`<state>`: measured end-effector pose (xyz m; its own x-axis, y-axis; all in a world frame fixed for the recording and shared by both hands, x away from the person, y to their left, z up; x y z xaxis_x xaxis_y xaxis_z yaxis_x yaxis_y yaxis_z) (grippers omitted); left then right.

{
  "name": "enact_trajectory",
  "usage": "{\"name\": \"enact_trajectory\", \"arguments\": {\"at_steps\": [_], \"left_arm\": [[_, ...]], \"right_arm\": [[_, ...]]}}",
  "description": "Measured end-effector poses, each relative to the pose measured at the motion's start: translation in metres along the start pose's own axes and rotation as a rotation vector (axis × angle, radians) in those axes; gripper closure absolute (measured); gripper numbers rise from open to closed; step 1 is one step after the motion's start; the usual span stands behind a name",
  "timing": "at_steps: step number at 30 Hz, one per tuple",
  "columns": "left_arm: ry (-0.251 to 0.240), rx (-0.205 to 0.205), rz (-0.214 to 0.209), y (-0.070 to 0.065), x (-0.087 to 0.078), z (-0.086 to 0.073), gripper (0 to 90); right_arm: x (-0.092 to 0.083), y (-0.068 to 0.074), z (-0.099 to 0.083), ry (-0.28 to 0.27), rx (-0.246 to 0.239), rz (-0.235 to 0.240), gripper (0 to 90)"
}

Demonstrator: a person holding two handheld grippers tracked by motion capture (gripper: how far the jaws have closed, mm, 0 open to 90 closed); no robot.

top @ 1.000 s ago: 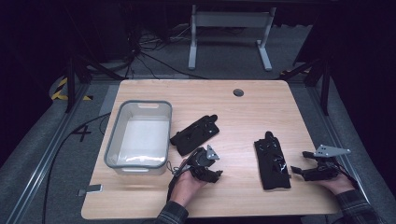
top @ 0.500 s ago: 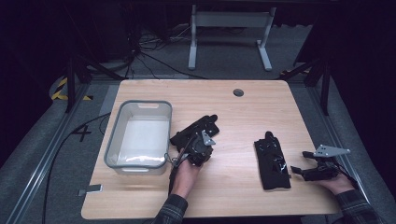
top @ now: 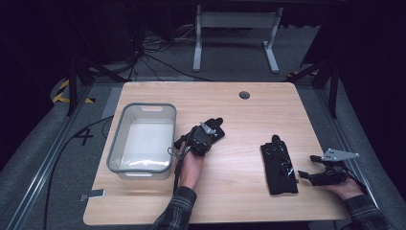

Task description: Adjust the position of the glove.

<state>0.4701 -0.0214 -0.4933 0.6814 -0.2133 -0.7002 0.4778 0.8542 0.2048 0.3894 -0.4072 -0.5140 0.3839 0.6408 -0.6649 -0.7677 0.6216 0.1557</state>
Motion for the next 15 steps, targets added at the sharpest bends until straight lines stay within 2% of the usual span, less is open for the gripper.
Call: {"name": "enact_trajectory", "arguments": {"at_steps": [6,9,15], "left_arm": [[0.016,-0.02,0.027,0.007,0.011,0.003,89.6],[0.046,-0.013,0.013,0.006,0.018,-0.001,89.7],[0.06,-0.008,-0.027,0.001,0.018,-0.003,89.8]], "right_arm": [[0.0,0.0,0.0,0.0,0.0,0.0,13.2],[0.0,0.0,0.0,0.0,0.0,0.0,13.2],[0.0,0.0,0.0,0.0,0.0,0.0,13.2]]}}
Point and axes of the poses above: each handheld gripper's, and its own axes: x roughly forward along the jaws, z roughly out of its top, y roughly to its left, the point moved 7 cm from there along x, roughly forward along the jaws, and after that the axes turned 15 degrees about z, right-handed, at the moved point
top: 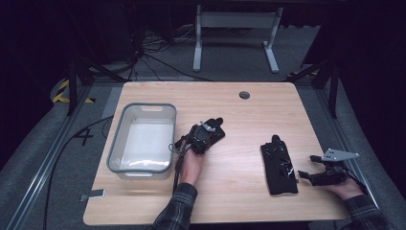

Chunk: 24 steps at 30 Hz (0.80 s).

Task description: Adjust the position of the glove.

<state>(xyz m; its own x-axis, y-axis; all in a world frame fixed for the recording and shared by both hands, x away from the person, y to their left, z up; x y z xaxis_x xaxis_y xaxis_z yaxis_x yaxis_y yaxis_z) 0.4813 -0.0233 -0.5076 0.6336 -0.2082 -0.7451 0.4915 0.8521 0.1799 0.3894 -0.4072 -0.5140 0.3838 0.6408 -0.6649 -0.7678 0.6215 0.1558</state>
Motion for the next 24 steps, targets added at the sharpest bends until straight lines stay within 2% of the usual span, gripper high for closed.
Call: {"name": "enact_trajectory", "arguments": {"at_steps": [7,11,12,13,19,20,24], "left_arm": [[0.003,0.044,-0.048,-0.014,-0.004,0.0,89.8],[0.006,0.056,-0.078,-0.023,-0.006,0.0,89.8],[0.002,0.057,-0.107,-0.03,-0.007,0.001,89.9],[0.002,0.057,-0.107,-0.03,-0.007,0.001,89.9],[0.001,0.079,-0.19,-0.053,-0.012,0.002,89.9],[0.001,0.079,-0.19,-0.053,-0.012,0.002,89.9],[-0.004,0.102,-0.23,-0.067,-0.016,0.001,89.9]], "right_arm": [[0.0,0.0,0.0,0.002,-0.005,0.003,12.9],[0.0,0.0,0.0,0.001,-0.005,0.004,12.9],[0.0,0.0,0.0,0.001,-0.005,0.004,12.9],[0.0,0.0,0.0,0.001,-0.005,0.004,12.9],[0.0,0.0,0.0,0.001,-0.005,0.004,12.9],[0.0,0.0,0.0,0.001,-0.005,0.004,12.9],[0.0,0.0,0.0,0.001,-0.006,0.005,12.9]]}}
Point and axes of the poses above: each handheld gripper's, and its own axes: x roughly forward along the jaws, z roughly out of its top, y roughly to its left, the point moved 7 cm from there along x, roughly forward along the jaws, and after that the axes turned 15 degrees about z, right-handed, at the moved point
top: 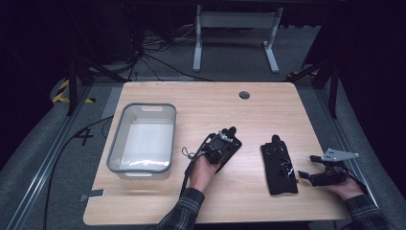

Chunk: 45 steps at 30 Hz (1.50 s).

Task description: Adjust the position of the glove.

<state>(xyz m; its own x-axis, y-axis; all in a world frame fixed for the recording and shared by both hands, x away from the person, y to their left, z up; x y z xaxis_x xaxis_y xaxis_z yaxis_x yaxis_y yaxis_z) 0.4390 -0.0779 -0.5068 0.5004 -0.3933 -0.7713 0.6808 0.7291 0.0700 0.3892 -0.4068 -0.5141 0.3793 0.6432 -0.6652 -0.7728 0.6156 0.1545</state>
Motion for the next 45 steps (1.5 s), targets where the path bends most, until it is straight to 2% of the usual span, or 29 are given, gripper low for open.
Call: {"name": "enact_trajectory", "arguments": {"at_steps": [8,12,14,17,21,23,25,29,33,36,39,40,42,43,45], "left_arm": [[-0.002,0.034,-0.058,-0.023,-0.001,0.002,89.9],[-0.014,0.037,-0.06,-0.024,-0.005,0.004,89.9],[-0.043,0.033,-0.049,-0.02,-0.017,0.007,89.9],[-0.054,0.032,-0.014,-0.01,-0.027,0.004,89.9],[-0.06,-0.005,0.013,0.003,-0.034,-0.003,89.9],[-0.054,-0.017,0.029,0.009,-0.037,-0.007,89.9],[-0.043,-0.017,0.07,0.016,-0.036,-0.012,89.9],[0.002,-0.028,0.082,0.02,-0.029,-0.019,89.9],[0.028,0.003,0.066,0.012,-0.025,-0.022,89.9],[0.038,0.025,0.039,0.0,-0.022,-0.024,89.9],[0.034,0.037,0.023,-0.007,-0.021,-0.023,89.9],[0.03,0.053,0.007,-0.015,-0.021,-0.022,89.8],[0.03,0.053,0.007,-0.015,-0.021,-0.022,89.9],[0.025,0.059,-0.011,-0.022,-0.02,-0.02,89.9],[0.025,0.076,-0.023,-0.028,-0.02,-0.019,89.9]], "right_arm": [[0.0,0.0,0.0,0.0,0.0,0.0,12.9],[0.0,0.0,0.0,0.0,0.0,0.0,12.9],[0.0,0.0,0.0,0.0,0.0,0.001,12.9],[0.0,0.0,0.0,0.0,0.0,0.001,12.9],[0.0,0.0,0.0,0.0,0.0,0.001,12.9],[0.0,0.0,0.0,0.0,-0.001,0.001,12.9],[0.0,0.0,0.0,0.0,-0.001,0.001,12.9],[0.0,0.0,0.0,0.0,-0.001,0.001,12.9],[0.0,0.0,0.0,0.0,-0.001,0.001,12.9],[0.0,0.0,0.0,0.0,-0.001,0.001,12.9],[0.0,0.0,0.0,0.0,-0.001,0.001,12.9],[0.0,0.0,0.0,0.0,0.0,0.001,12.9],[0.0,0.0,0.0,0.0,-0.001,0.001,12.9],[0.0,0.0,0.0,0.0,-0.001,0.001,12.9],[0.0,0.0,0.0,0.0,-0.001,0.001,12.9]]}}
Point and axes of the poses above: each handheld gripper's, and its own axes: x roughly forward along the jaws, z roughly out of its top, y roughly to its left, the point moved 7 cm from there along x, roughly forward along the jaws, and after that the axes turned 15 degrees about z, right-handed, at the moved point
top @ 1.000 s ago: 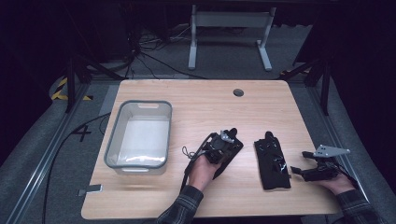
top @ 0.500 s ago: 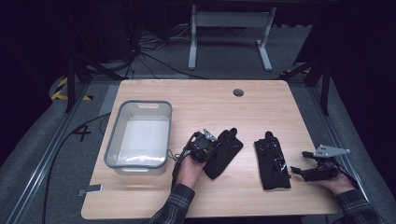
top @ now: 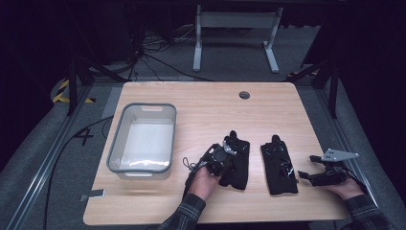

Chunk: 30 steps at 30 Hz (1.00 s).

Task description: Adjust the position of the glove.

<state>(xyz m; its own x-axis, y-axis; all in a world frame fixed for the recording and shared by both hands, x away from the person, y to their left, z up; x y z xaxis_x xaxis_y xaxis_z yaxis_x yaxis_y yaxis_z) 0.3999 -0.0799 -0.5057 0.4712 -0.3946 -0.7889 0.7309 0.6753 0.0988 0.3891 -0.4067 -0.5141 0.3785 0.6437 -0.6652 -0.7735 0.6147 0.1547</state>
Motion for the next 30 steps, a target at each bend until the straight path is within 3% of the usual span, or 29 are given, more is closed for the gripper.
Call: {"name": "enact_trajectory", "arguments": {"at_steps": [8,15,19,25,30], "left_arm": [[-0.002,0.035,-0.026,-0.01,-0.001,0.002,89.8],[-0.048,-0.012,-0.001,0.001,-0.012,0.004,82.2],[-0.075,-0.06,0.025,0.017,-0.017,0.004,78.1],[-0.074,-0.104,0.06,0.033,-0.009,0.006,70.7],[-0.074,-0.132,0.047,0.038,0.0,0.01,67.5]], "right_arm": [[0.0,0.0,0.0,0.0,0.0,0.0,12.9],[0.0,0.0,0.0,0.0,0.0,0.0,12.9],[0.0,0.0,0.0,0.0,0.0,0.0,12.9],[0.0,0.0,0.0,0.003,-0.002,0.002,12.6],[0.0,0.0,0.0,0.002,-0.001,0.003,12.6]]}}
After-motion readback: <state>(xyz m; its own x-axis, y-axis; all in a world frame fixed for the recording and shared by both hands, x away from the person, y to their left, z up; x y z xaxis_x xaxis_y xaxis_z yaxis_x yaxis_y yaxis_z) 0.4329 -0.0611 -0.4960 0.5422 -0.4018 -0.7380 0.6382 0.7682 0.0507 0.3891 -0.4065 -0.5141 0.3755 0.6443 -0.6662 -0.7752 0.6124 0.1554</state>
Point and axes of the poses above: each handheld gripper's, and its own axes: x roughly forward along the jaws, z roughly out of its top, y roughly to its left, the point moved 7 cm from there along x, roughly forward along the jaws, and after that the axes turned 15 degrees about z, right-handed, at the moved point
